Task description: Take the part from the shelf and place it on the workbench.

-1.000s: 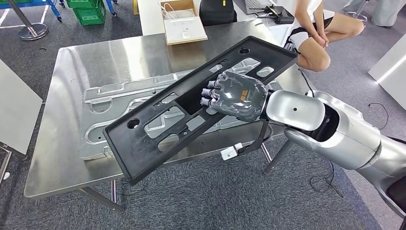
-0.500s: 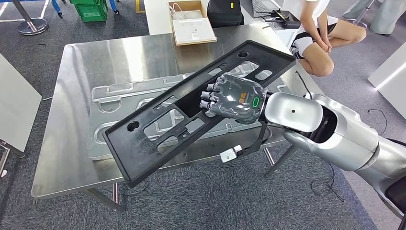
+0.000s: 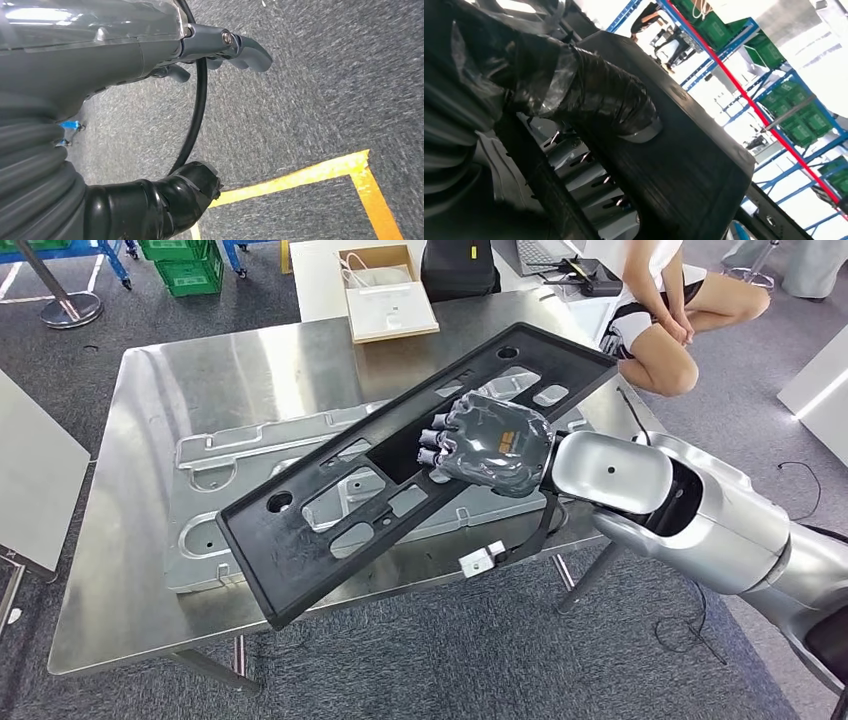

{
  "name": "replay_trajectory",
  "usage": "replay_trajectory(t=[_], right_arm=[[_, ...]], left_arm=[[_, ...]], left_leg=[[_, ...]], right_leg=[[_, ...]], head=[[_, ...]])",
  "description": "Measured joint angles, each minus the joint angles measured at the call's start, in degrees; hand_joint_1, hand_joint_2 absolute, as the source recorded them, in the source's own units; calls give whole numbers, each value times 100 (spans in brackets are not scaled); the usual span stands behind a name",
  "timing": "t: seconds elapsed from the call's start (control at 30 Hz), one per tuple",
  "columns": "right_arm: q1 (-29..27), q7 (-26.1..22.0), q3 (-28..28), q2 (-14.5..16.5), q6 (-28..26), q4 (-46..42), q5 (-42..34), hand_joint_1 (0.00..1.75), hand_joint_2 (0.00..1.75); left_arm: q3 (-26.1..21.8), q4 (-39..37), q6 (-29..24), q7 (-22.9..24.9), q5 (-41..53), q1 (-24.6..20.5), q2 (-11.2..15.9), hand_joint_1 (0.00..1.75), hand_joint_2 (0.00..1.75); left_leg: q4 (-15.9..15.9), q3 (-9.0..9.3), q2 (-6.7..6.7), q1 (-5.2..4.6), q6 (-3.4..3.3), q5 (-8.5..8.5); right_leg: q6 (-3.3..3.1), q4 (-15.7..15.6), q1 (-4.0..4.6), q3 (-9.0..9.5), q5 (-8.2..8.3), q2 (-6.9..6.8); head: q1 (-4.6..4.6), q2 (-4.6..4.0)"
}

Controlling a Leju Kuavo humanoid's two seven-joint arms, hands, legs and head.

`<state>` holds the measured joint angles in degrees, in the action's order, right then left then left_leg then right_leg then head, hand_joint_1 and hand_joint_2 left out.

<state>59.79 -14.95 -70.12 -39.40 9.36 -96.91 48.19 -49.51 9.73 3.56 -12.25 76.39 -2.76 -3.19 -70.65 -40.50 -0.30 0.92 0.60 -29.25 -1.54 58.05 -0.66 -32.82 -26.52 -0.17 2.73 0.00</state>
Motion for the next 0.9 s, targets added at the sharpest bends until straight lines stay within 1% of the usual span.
replay_trajectory(t=[0.03, 0.07, 0.1, 0.13, 0.17, 0.23, 0.27, 0.3, 0.33, 0.37, 0.4, 0.43, 0.47, 0.5, 0.53, 0.57, 0.6, 0.63, 0.7, 0.77, 0.8, 0.83, 0.9], right_arm=[[1, 0, -4, 5, -1, 3, 0, 175, 175], [3, 0, -4, 10, -1, 4, 0, 175, 175], [5, 0, -4, 14, -1, 8, 0, 175, 175], [7, 0, -5, 18, -1, 10, 0, 175, 175], [8, -1, -5, 21, -1, 13, 0, 175, 175], [10, -1, -6, 27, -2, 16, -1, 175, 175], [15, -1, -5, 29, -2, 16, -2, 175, 175], [20, -1, -5, 29, -3, 17, -3, 175, 175], [21, -1, -5, 29, -3, 17, -4, 175, 175], [20, -1, -7, 29, -3, 18, -4, 175, 175], [9, -2, -11, 29, -3, 20, -4, 175, 175], [-1, -4, -15, 29, -3, 21, -5, 175, 175], [-9, -5, -19, 29, -3, 23, -5, 175, 175], [-13, -7, -22, 29, -3, 24, -7, 175, 175], [-11, -7, -23, 29, -6, 25, -12, 175, 175], [-11, -6, -23, 31, -10, 27, -21, 175, 175], [-9, -4, -23, 30, -20, 30, -35, 175, 175], [-11, -2, -21, 27, -36, 35, -56, 175, 175], [-32, 6, -8, 15, -90, 60, -89, 175, 175], [-95, 3, 17, -2, -157, 100, -94, 175, 175], [-128, -2, 31, -10, -190, 123, -89, 175, 175], [-161, -5, 42, -16, -209, 143, -81, 175, 175], [-225, -9, 55, -26, -231, 178, -67, 175, 175]], left_arm=[[0, 0, -2, 3, 1, 3, 3, 0, 175], [0, 0, -4, 3, 2, 4, 7, 0, 175], [0, 0, -6, 4, 3, 2, 9, 0, 175], [0, 0, -8, 4, 3, 0, 10, 0, 175], [0, 0, -8, 5, 4, -2, 10, 0, 175], [0, 0, -8, 5, 4, -6, 9, 0, 175], [0, 0, -7, 6, 4, -4, 9, 0, 175], [0, 0, -7, 7, 4, -5, 9, 0, 175], [0, 0, -7, 7, 4, -4, 10, 0, 175], [-1, 0, -7, 7, 4, -4, 10, 0, 175], [-1, 0, -4, 8, 4, -5, 11, 0, 175], [-2, 0, 0, 9, 3, -4, 11, 0, 175], [-2, 0, 4, 13, 2, -3, 12, 0, 175], [-2, 0, 8, 16, 0, -2, 13, 0, 175], [-2, 0, 4, 25, -2, -3, 13, 0, 175], [-3, 0, -9, 36, -4, -3, 7, 0, 175], [-3, 0, -24, 45, -6, -8, 1, 0, 175], [-5, 0, -37, 57, -8, -15, -5, 0, 175], [-14, 0, -49, 65, -12, -26, -13, 0, 175], [-22, 0, -54, 50, -11, -26, -15, 0, 175], [-24, 0, -56, 36, -9, -26, -14, 0, 175], [-27, 0, -60, 24, -7, -25, -8, 0, 175], [-42, 0, -64, 5, -2, -23, 8, 0, 175]], left_leg=[[373, 153, 3, 6, -2, 223], [718, 308, 3, 3, -8, 373], [944, 408, 2, 2, -31, 437], [1047, 453, -1, -7, -60, 423], [1077, 467, -5, -19, -95, 395], [1112, 489, -8, -10, -170, 380], [1137, 517, -8, -1, -206, 374], [1157, 550, -8, 11, -238, 365], [1165, 577, -9, 10, -266, 350], [1166, 596, -9, 7, -288, 331], [1165, 617, -11, 1, -302, 310], [1164, 645, -14, -6, -309, 287], [1164, 682, -19, -14, -309, 261], [1163, 734, -26, -25, -305, 228], [1163, 792, -34, -35, -298, 192], [1173, 840, -41, -43, -287, 160], [1181, 867, -50, -45, -267, 136], [1191, 876, -52, -41, -241, 121], [1215, 871, -48, -33, -179, 110], [1169, 864, -22, -36, -121, 40], [1027, 807, -12, -37, -96, -49], [764, 682, -4, -31, -73, -184], [39, 284, -1, -18, -32, -467]], right_leg=[[24, 25, -4, 31, -45, 3], [55, 65, 7, 45, -90, 7], [84, 95, 19, 41, -122, 10], [112, 113, 32, 28, -142, 13], [135, 121, 42, 17, -149, 17], [180, 137, 30, 12, -189, 18], [205, 239, 21, -31, -251, 18], [231, 449, 13, -136, -354, 18], [252, 773, 3, -313, -486, 17], [268, 1148, -2, -534, -617, 16], [278, 1486, -7, -759, -695, 16], [277, 1675, -9, -922, -672, 16], [264, 1652, -8, -979, -532, 16], [237, 1414, -4, -928, -290, 17], [195, 1024, 11, -791, -21, 19], [143, 683, 32, -646, 174, 21], [94, 413, 61, -525, 296, 22], [54, 270, 89, -455, 321, 22], [2, 177, 123, -400, 269, 16], [-24, 53, 83, -315, 241, -1], [-34, -2, 58, -268, 241, -10], [-43, -39, 36, -225, 238, -19], [-60, -39, 38, -198, 210, -21]], head=[[2, 0], [0, 0], [1, 0], [3, 0], [3, 0], [7, 0], [8, 0], [9, 0], [10, 0], [10, 0], [10, 0], [9, 0], [9, 0], [9, 0], [9, 0], [7, 0], [6, 0], [5, 0], [8, 0], [9, 0], [8, 0], [8, 0], [7, 0]])
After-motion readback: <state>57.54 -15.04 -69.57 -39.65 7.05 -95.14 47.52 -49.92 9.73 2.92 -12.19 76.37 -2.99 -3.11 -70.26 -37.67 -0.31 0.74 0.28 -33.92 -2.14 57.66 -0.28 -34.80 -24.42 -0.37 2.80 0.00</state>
